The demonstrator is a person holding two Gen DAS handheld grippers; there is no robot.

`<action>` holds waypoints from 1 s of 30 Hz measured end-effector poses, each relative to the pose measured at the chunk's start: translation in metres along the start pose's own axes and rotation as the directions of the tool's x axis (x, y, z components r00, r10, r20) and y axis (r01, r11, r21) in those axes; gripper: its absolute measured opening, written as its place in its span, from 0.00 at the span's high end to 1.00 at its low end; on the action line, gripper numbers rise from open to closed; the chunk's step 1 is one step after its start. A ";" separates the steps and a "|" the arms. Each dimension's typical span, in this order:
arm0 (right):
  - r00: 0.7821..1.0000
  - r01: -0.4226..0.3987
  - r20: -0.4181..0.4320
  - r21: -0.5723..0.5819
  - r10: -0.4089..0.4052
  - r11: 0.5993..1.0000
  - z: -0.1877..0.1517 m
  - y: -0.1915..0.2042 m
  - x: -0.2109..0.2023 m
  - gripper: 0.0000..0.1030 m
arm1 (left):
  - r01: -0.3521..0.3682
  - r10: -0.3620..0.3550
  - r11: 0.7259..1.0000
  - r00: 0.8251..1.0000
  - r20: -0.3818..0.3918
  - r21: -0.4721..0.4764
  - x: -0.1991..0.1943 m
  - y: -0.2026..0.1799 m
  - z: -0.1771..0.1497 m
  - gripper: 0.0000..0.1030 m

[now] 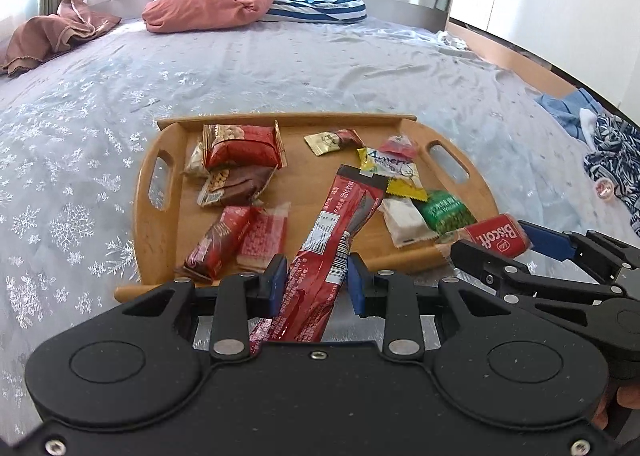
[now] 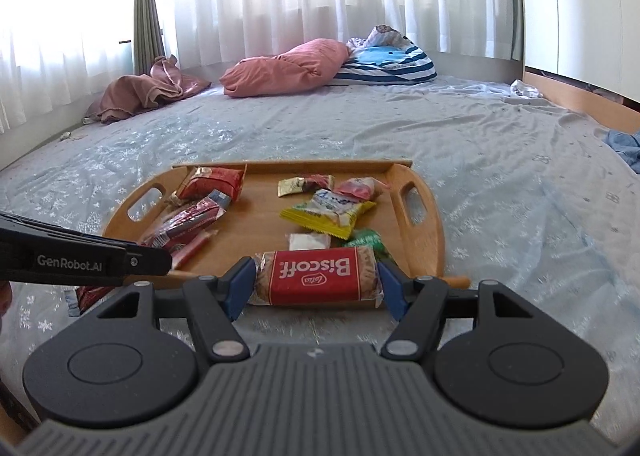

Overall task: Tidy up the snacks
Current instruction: 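Carry the wafer bar and Biscoff pack over the tray and lower them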

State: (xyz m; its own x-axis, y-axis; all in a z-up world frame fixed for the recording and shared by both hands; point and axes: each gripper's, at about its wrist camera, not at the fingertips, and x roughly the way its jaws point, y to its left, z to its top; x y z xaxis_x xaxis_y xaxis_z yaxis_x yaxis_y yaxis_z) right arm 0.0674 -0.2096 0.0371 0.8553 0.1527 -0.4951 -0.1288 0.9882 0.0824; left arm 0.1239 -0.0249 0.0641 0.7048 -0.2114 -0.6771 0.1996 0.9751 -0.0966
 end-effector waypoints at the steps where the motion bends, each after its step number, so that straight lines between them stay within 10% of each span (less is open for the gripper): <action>1: 1.000 -0.006 -0.001 -0.003 0.006 1.000 0.002 0.001 0.003 0.34 | -0.002 0.002 1.000 1.000 0.000 -0.003 0.002 0.001 0.002 0.70; 30: 0.998 -0.015 -0.067 -0.035 0.012 0.999 0.013 0.016 0.072 0.34 | -0.053 0.048 0.994 0.997 -0.060 -0.091 0.079 0.026 0.028 0.73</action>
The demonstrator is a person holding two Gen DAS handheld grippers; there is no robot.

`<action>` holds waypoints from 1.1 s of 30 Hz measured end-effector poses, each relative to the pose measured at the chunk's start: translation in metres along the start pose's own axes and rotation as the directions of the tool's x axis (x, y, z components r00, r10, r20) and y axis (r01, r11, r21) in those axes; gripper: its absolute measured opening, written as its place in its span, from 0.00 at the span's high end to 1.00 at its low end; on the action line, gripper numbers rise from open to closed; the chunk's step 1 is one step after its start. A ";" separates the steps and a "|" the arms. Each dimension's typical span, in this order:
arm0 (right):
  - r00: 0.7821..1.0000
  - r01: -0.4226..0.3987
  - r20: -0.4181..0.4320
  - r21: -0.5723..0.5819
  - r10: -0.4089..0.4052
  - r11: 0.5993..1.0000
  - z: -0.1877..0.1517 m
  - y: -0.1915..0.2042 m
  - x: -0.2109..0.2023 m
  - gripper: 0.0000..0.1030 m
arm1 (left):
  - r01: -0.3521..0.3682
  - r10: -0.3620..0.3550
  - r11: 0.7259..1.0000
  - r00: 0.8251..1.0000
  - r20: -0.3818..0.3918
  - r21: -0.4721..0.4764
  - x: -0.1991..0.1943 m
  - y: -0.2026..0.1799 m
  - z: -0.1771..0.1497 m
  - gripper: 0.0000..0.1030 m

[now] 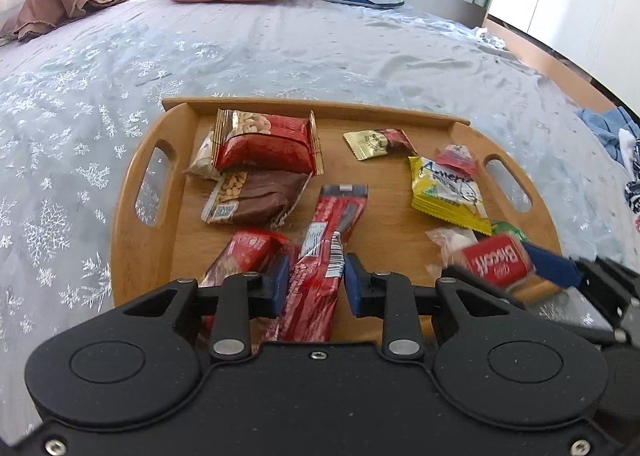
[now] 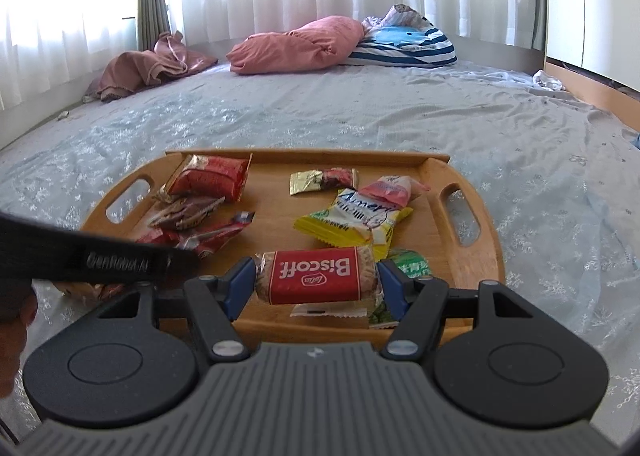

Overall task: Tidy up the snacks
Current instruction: 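Carry the wafer bar and Biscoff pack over the tray and lower them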

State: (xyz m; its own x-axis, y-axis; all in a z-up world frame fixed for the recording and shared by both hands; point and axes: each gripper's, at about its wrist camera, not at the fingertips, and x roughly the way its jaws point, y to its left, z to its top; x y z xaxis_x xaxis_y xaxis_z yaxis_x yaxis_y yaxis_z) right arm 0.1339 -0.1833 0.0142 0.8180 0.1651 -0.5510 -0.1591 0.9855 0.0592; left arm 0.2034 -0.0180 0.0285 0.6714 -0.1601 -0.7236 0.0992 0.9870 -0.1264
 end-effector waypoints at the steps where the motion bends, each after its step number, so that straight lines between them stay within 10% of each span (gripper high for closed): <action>1: 1.000 0.000 -0.002 -0.003 0.000 1.000 -0.001 0.001 0.001 0.34 | -0.005 0.005 1.000 1.000 0.001 0.003 0.002 0.000 0.002 0.73; 33: 0.999 -0.033 0.007 -0.088 0.034 0.996 0.003 0.019 0.032 0.33 | -0.018 0.019 0.999 1.000 -0.022 0.050 0.032 -0.001 0.032 0.73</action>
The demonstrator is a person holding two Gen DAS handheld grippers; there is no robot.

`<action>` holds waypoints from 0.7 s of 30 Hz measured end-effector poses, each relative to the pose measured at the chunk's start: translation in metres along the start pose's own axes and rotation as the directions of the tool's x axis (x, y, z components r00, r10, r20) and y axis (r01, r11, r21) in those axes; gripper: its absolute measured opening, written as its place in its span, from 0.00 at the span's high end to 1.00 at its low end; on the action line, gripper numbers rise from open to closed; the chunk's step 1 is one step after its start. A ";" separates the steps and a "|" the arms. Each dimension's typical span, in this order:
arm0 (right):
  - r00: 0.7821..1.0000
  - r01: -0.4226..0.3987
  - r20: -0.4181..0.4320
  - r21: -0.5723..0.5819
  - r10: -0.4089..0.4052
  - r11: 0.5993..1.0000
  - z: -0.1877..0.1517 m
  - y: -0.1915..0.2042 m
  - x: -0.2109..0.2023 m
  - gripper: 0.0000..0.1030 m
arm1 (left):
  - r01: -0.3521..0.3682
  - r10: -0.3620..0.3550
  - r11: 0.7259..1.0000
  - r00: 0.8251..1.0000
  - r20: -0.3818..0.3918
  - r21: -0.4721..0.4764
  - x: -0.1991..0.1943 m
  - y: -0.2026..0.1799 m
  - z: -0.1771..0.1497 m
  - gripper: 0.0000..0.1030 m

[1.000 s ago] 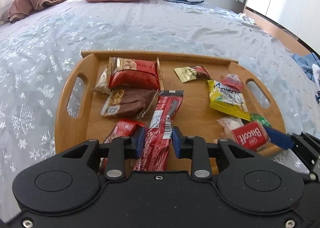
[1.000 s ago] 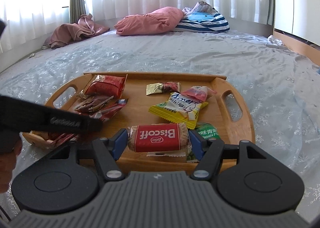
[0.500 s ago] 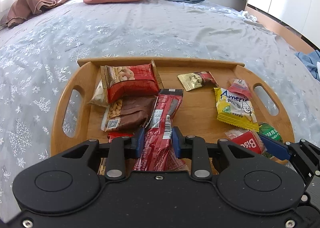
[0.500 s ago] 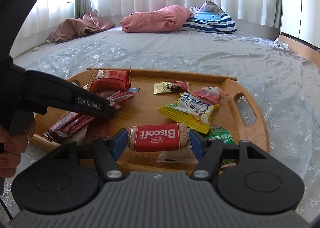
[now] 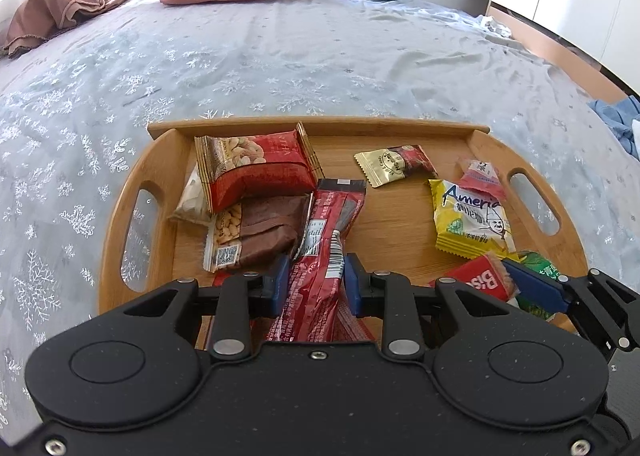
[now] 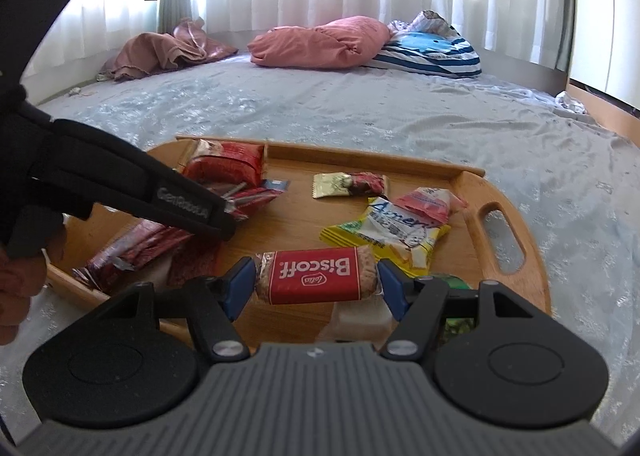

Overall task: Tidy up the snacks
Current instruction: 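Carry the wafer bar and Biscoff pack over the tray and lower them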

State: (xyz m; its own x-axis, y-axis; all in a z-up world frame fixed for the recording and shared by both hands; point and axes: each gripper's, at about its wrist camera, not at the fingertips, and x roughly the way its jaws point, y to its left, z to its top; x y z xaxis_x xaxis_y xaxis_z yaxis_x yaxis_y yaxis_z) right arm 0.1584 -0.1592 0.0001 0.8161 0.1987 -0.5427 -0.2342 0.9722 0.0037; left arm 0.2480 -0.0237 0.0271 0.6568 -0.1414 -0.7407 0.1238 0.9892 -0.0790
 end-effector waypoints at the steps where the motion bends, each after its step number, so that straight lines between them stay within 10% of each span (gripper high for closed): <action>1: 1.000 -0.013 0.003 0.000 0.013 1.000 0.001 0.001 0.000 0.33 | -0.001 0.001 1.000 1.000 -0.001 0.005 0.001 0.000 0.001 0.73; 21: 0.993 -0.111 -0.032 -0.033 0.110 0.993 0.003 0.012 0.012 0.32 | 0.011 -0.011 1.000 1.000 -0.015 0.001 0.009 0.002 0.008 0.73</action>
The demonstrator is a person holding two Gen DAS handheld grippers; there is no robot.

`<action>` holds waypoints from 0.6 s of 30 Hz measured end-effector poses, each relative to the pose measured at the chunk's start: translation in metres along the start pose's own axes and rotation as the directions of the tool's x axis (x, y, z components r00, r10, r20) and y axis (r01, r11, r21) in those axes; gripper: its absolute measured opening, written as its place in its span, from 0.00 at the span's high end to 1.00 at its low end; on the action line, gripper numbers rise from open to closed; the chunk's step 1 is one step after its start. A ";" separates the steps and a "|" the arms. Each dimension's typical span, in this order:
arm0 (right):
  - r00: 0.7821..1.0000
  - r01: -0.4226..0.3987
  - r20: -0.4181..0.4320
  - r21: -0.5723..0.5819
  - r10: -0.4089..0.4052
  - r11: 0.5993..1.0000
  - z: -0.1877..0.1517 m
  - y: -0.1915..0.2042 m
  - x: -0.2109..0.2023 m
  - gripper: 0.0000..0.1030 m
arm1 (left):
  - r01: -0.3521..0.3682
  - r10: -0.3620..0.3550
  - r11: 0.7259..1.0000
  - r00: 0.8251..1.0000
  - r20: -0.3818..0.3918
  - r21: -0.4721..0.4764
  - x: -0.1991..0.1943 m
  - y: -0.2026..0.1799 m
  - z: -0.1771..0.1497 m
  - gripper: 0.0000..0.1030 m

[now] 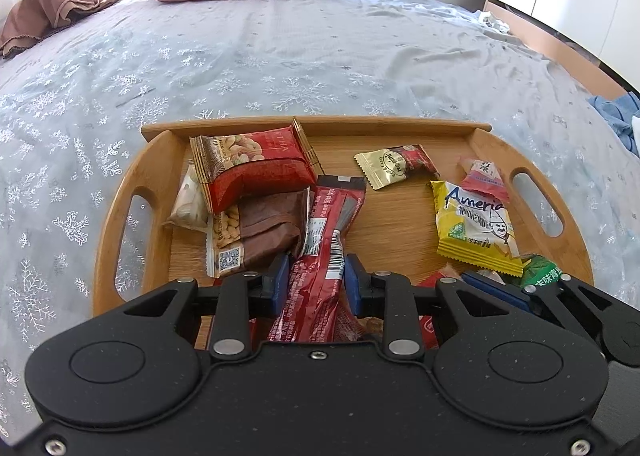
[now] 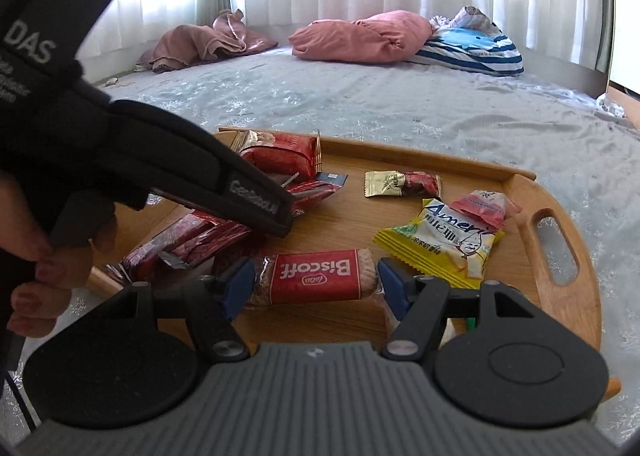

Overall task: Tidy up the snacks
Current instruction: 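Carry the wafer bar and Biscoff pack over the tray and lower them, then open both tools to release the snacks onto the tray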

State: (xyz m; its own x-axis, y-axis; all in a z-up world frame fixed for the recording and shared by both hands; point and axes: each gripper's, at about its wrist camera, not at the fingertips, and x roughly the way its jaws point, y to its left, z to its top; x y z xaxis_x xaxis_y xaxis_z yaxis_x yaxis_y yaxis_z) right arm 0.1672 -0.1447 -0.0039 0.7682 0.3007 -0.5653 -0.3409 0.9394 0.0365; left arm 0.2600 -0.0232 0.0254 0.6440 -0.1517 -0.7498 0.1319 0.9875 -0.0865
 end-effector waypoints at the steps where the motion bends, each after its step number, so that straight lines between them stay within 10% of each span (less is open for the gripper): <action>1: 1.000 0.002 -0.005 0.002 -0.002 1.000 0.000 -0.001 0.002 0.32 | -0.002 0.002 1.000 1.000 0.000 0.000 0.000 0.000 0.000 0.73; 18: 0.999 0.036 -0.016 0.051 -0.035 0.998 0.003 -0.015 0.012 0.27 | -0.009 0.009 1.000 1.000 0.008 0.011 -0.004 -0.001 -0.002 0.72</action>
State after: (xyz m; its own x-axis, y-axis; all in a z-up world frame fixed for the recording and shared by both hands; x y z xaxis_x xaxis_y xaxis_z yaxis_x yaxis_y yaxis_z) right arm 0.1826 -0.1546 -0.0090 0.7706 0.2650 -0.5797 -0.2851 0.9567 0.0585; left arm 0.2560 -0.0231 0.0271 0.6512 -0.1436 -0.7452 0.1344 0.9882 -0.0729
